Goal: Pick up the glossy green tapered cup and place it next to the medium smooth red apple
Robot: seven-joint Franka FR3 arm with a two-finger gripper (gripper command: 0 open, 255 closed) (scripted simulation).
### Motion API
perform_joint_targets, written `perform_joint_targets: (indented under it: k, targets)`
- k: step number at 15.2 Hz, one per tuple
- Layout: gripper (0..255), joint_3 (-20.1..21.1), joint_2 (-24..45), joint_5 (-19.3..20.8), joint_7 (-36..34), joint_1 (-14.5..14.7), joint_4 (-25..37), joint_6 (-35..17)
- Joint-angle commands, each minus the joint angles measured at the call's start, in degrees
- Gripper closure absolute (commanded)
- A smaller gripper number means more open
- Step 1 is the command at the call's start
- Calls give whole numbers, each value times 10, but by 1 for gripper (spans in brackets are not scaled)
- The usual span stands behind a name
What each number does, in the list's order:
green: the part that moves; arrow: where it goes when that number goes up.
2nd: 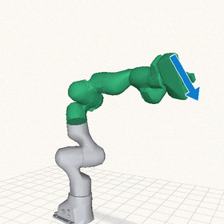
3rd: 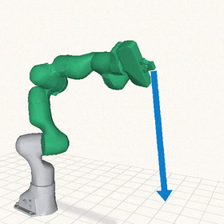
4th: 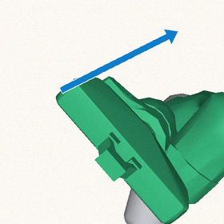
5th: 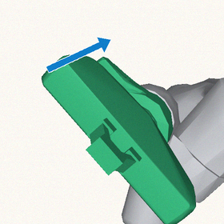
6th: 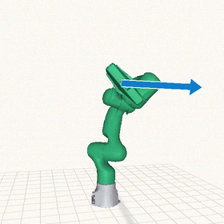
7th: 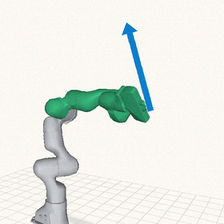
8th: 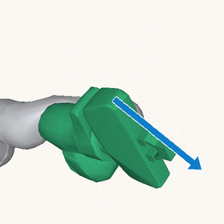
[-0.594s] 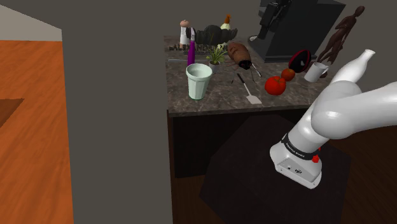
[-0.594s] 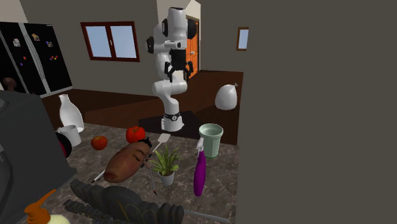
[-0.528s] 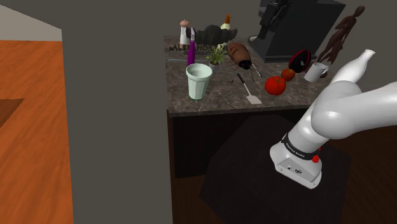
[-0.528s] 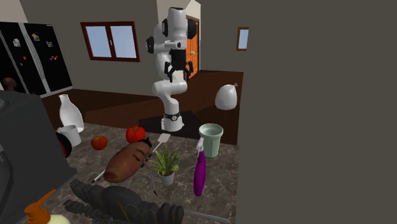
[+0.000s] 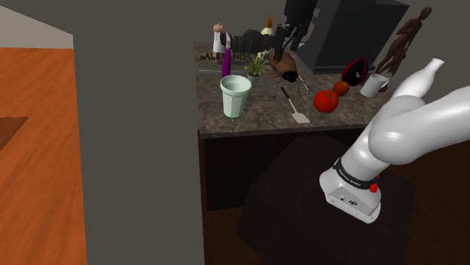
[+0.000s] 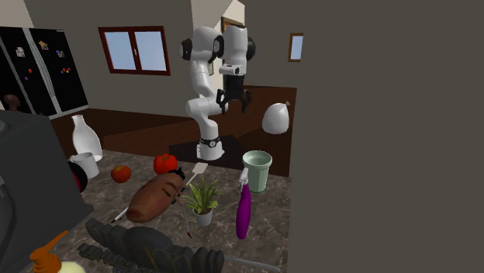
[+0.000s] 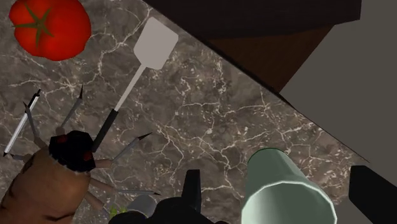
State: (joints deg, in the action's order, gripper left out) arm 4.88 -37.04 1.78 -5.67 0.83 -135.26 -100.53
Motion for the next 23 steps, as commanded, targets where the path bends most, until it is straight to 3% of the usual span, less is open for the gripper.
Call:
perform_joint_targets:
  k: [1, 9, 17, 23]
  targets:
    - [0, 19, 37, -1, -27, 0, 7, -26]
    - [0, 84, 205, 28, -135, -6, 63, -112]
    - [0, 122, 395, 100, -251, -1, 172, -151]
    - [0, 117, 411, 111, -258, -3, 143, -195]
